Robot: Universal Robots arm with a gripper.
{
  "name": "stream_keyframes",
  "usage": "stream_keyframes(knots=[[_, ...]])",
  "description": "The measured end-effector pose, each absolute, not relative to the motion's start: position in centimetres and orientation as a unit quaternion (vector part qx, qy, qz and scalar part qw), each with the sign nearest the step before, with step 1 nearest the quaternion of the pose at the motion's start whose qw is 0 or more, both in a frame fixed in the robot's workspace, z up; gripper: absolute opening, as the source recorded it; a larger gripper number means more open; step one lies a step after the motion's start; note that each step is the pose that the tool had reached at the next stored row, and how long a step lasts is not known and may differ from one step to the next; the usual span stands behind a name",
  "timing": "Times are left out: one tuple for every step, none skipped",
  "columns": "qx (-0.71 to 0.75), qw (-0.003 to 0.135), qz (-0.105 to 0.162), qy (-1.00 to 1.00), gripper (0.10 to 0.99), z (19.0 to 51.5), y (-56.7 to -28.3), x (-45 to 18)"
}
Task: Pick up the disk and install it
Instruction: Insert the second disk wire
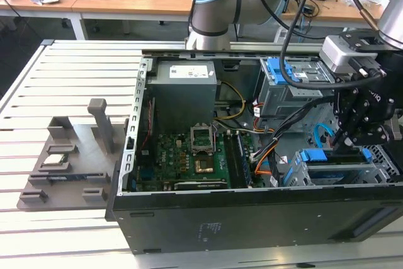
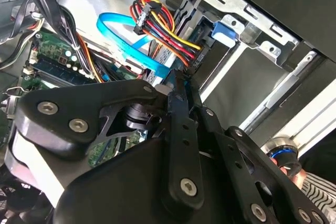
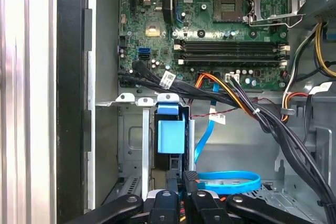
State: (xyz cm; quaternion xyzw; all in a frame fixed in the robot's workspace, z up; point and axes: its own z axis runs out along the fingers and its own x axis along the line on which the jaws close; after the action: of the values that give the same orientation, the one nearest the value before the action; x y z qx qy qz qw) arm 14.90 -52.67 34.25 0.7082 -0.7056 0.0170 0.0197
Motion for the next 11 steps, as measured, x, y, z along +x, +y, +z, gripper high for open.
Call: stream_keyframes(knots=[[0.708, 0.02, 0.017, -0.706, 0.161, 34.13, -52.7, 14.91], [0.708, 0.02, 0.017, -0.706, 0.161, 34.01, -52.72, 14.91], [0.708, 0.02, 0.017, -0.705, 0.161, 33.9, -52.73, 14.91], [0.708, 0.02, 0.017, -0.705, 0.161, 33.89, -52.74, 14.91], [0.708, 0.02, 0.017, -0.705, 0.161, 33.87, -52.74, 14.9], [0.708, 0.02, 0.017, -0.705, 0.161, 33.86, -52.74, 14.9], [0.708, 0.02, 0.017, -0.705, 0.161, 33.86, -52.73, 14.9], [0.708, 0.02, 0.017, -0.705, 0.161, 33.86, -52.74, 14.91], [0.708, 0.02, 0.017, -0.705, 0.173, 33.86, -52.74, 14.91], [0.708, 0.02, 0.017, -0.705, 0.239, 33.86, -52.74, 14.91], [0.708, 0.02, 0.017, -0.705, 0.239, 33.89, -52.73, 14.91]])
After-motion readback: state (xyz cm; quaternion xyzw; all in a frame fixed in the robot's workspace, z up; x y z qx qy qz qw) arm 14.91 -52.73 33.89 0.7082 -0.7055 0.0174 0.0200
